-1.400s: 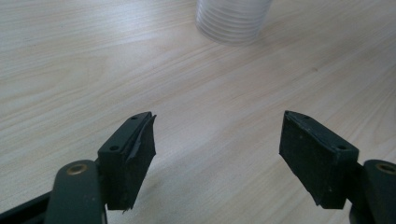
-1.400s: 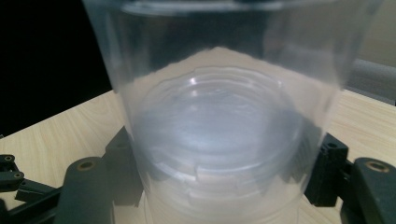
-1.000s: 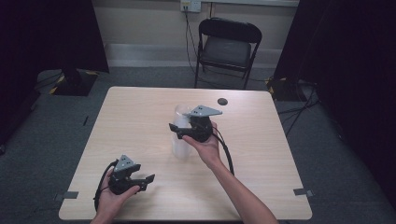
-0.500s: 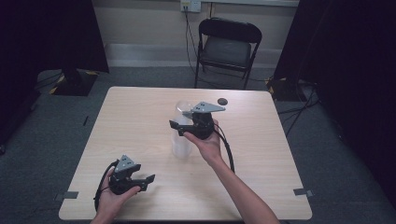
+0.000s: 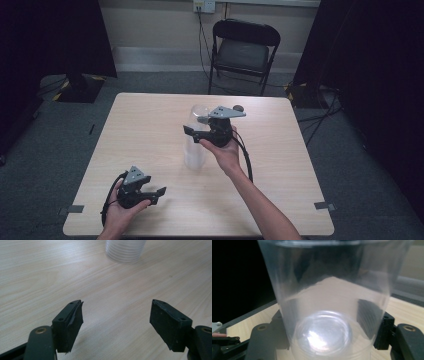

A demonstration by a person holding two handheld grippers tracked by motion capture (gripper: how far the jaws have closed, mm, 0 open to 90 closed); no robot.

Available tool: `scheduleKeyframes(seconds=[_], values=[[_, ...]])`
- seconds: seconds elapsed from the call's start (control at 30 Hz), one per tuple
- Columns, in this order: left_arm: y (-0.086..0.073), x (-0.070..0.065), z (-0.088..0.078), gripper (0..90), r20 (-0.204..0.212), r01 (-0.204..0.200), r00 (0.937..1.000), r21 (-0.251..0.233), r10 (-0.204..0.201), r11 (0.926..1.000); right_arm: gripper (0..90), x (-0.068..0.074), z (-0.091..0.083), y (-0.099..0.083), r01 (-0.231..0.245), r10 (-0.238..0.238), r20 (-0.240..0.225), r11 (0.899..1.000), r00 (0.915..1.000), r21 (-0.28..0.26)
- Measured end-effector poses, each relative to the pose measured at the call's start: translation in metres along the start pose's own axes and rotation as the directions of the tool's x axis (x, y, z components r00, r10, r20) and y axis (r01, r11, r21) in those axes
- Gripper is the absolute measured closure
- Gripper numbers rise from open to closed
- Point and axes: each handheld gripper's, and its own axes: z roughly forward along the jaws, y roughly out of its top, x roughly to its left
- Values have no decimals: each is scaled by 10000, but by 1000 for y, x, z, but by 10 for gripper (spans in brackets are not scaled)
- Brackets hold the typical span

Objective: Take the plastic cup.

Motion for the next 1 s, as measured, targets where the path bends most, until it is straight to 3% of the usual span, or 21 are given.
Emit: scheduleKeyframes(seconds=[0.3, 0.57, 0.67, 1.0], values=[[0, 0, 0, 262, 54, 17, 10000, 36, -17, 10000, 344, 1, -8, 8, -323, 321, -420, 9995, 9986, -33], [0, 0, 1, 262, 112, 38, 9999, 59, -39, 10000, 354, 0, -15, 12, -371, 364, -368, 9991, 9987, -198], [0, 0, 1, 261, 127, -44, 9999, 123, 42, 9999, 362, -2, -20, 14, -498, 496, -73, 9981, 9987, -364], [0, -2, 2, 256, 57, -150, 9999, 133, 149, 9998, 364, -5, -35, 20, -664, 652, -215, 9960, 9976, -604]])
